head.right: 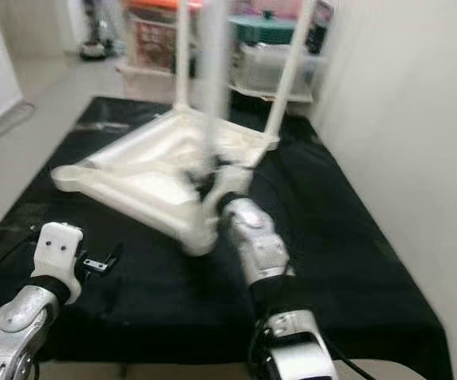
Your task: Building children table
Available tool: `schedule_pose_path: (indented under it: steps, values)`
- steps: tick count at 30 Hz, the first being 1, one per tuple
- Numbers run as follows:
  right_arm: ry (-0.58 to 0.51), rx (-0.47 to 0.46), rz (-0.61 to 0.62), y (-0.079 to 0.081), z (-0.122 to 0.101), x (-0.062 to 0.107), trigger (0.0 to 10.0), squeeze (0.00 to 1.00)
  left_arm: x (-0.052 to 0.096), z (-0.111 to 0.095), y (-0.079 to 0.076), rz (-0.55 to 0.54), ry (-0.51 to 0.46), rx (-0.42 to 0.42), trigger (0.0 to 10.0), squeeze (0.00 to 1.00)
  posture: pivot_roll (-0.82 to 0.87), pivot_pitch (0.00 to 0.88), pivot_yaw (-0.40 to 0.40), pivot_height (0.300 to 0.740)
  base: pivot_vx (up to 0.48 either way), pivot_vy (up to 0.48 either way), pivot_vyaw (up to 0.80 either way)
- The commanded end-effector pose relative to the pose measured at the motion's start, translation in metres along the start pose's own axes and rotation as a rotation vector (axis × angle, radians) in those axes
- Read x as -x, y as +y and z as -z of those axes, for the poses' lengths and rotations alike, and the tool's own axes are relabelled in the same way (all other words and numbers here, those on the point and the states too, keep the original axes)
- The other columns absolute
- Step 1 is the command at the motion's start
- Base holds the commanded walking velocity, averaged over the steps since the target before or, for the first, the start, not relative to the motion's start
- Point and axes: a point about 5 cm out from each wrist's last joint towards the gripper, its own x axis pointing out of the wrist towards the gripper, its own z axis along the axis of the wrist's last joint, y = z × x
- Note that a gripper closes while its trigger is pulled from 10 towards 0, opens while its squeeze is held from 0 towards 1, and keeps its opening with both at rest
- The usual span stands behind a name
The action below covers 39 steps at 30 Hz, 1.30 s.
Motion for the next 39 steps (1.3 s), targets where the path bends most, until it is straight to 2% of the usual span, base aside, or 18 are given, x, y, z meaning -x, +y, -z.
schedule_pose_path:
  steps: [1, 3, 4, 5, 9, 10, 11, 12, 16, 22, 24, 27, 28, 30, 31, 35, 38, 39]
  values:
    - [0.113, 0.015, 0.109, -0.017, 0.025, 0.008, 0.0, 0.00, -0.001, -0.002, -0.002, 0.019, 0.000, 0.002, 10.0, 0.00, 0.12, 0.000, -0.102, 0.740, 0.000, 0.000, 0.00]
    - [0.109, 0.029, 0.109, -0.017, 0.026, 0.014, 0.0, 0.00, -0.001, -0.002, -0.002, 0.019, 0.000, 0.002, 10.0, 0.00, 0.11, 0.000, -0.100, 0.740, 0.000, 0.000, 0.00]
    - [0.117, 0.055, 0.053, -0.008, 0.028, 0.019, 7.1, 0.00, -0.001, -0.002, -0.002, 0.020, 0.001, 0.002, 10.0, 0.00, 0.11, 0.000, -0.098, 0.740, 0.000, 0.000, 0.00]
    - [0.123, 0.037, -0.013, 0.005, 0.029, 0.025, 10.0, 0.00, -0.001, -0.002, -0.002, 0.021, 0.001, 0.002, 10.0, 0.00, 0.10, 0.000, -0.098, 0.740, 0.000, 0.000, 0.00]
    - [0.089, -0.013, -0.090, 0.020, 0.026, 0.028, 10.0, 0.00, -0.002, -0.002, -0.002, 0.021, 0.000, 0.002, 10.0, 0.00, 0.11, 0.000, -0.099, 0.740, 0.000, 0.000, 0.00]
    - [0.037, -0.077, -0.242, 0.041, 0.014, 0.029, 10.0, 1.00, -0.003, -0.002, -0.003, 0.021, 0.000, 0.002, 10.0, 0.00, 0.11, 0.000, -0.104, 0.740, 0.000, 0.000, 0.00]
    - [0.037, -0.077, -0.242, 0.041, 0.014, 0.029, 10.0, 1.00, -0.003, -0.002, -0.003, 0.021, 0.000, 0.002, 10.0, 0.00, 0.11, 0.000, -0.104, 0.740, 0.000, 0.000, 0.00]
    - [0.001, -0.129, -0.404, 0.058, 0.003, 0.027, 10.0, 0.00, -0.003, -0.002, -0.003, 0.021, -0.001, 0.003, 10.0, 0.00, 0.11, 0.000, -0.104, 0.740, 0.000, 0.000, 0.00]
    - [-0.050, -0.170, -0.562, 0.070, -0.012, 0.025, 10.0, 0.00, -0.004, -0.002, -0.003, 0.020, -0.001, 0.004, 10.0, 0.00, 0.11, 0.000, -0.106, 0.740, 0.000, 0.000, 0.00]
    - [-0.040, -0.164, -1.345, 0.089, -0.038, 0.058, 10.0, 0.00, -0.005, -0.002, -0.003, 0.019, -0.006, 0.010, 10.0, 0.00, 0.12, 0.000, -0.115, 0.740, 0.000, 0.000, 0.00]
    - [-0.019, -0.145, -1.429, 0.092, -0.034, 0.067, 10.0, 0.00, -0.005, -0.002, -0.004, 0.019, -0.007, 0.012, 10.0, 0.00, 0.13, 0.000, -0.123, 0.740, 0.000, 0.000, 0.00]
    - [-0.012, -0.142, -1.439, 0.099, -0.026, 0.073, 10.0, 0.00, -0.004, -0.002, -0.004, 0.017, -0.008, 0.013, 10.0, 0.00, 0.14, 0.000, -0.128, 0.740, 0.000, 0.000, 0.00]
    - [-0.019, -0.164, -1.372, 0.107, -0.020, 0.072, 1.6, 0.00, -0.004, -0.002, -0.004, 0.014, -0.008, 0.014, 10.0, 0.00, 0.14, 0.000, -0.129, 0.740, 0.000, 0.000, 0.00]
    - [-0.023, -0.185, -1.324, 0.112, -0.016, 0.071, 1.6, 0.00, -0.003, -0.002, -0.004, 0.013, -0.009, 0.014, 10.0, 0.00, 0.14, 0.000, -0.129, 0.740, 0.000, 0.000, 0.00]
    - [-0.031, -0.191, -1.216, 0.113, -0.012, 0.065, 0.0, 0.00, -0.003, -0.002, -0.004, 0.012, -0.008, 0.015, 10.0, 0.00, 0.14, 0.000, -0.126, 0.740, 0.000, 0.000, 0.00]
    - [-0.028, -0.181, -1.112, 0.111, -0.008, 0.059, 0.0, 0.00, -0.003, -0.002, -0.004, 0.013, -0.008, 0.015, 10.0, 0.00, 0.14, 0.000, -0.126, 0.740, 0.000, 0.000, 0.00]
    - [0.158, -0.071, -0.110, 0.035, 0.032, 0.014, 0.0, 0.00, -0.003, -0.003, -0.004, 0.022, -0.007, 0.014, 10.0, 0.00, 0.11, 0.000, -0.108, 0.740, 0.000, 0.000, 0.00]
    - [0.158, -0.071, -0.110, 0.035, 0.032, 0.014, 0.0, 0.00, -0.003, -0.003, -0.004, 0.022, -0.007, 0.014, 10.0, 0.00, 0.11, 0.000, -0.108, 0.740, 0.000, 0.000, 0.00]
